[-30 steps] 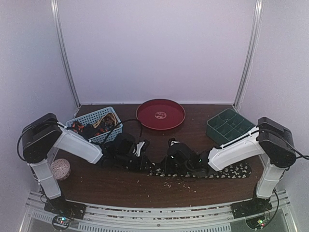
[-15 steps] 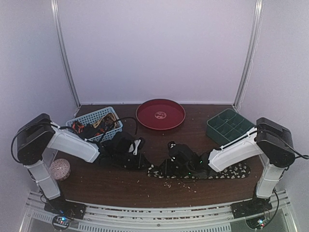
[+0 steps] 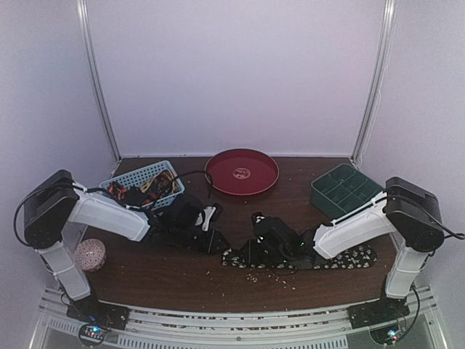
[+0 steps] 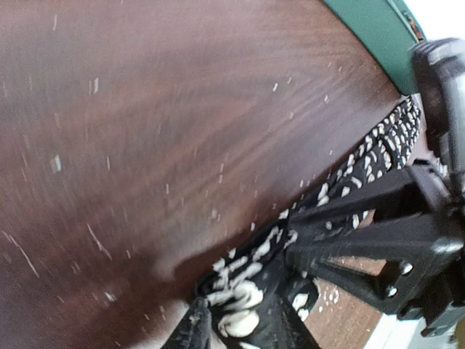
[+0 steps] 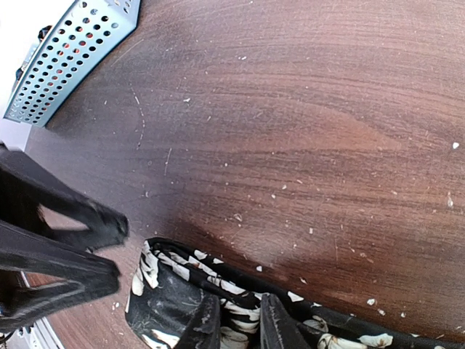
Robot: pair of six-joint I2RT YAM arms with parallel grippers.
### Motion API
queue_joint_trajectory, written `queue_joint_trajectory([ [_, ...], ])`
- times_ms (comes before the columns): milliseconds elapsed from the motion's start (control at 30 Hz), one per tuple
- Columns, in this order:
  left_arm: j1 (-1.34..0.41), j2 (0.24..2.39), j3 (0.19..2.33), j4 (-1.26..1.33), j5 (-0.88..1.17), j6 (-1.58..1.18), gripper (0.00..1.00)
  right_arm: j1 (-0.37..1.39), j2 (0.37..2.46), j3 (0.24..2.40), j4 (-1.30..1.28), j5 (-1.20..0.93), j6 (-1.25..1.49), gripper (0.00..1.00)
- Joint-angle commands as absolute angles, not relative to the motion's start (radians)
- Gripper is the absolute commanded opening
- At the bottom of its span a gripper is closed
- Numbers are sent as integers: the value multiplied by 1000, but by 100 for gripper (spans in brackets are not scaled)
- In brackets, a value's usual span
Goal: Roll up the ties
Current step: Roll the tie at the center of the board.
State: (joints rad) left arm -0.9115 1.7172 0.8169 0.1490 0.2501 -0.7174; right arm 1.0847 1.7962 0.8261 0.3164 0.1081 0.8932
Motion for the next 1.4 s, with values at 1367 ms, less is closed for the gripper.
queue_joint_trajectory([
  [1367,-903,1772,708,297,312,-868,0,1094,1776,766,336,86,861,21],
])
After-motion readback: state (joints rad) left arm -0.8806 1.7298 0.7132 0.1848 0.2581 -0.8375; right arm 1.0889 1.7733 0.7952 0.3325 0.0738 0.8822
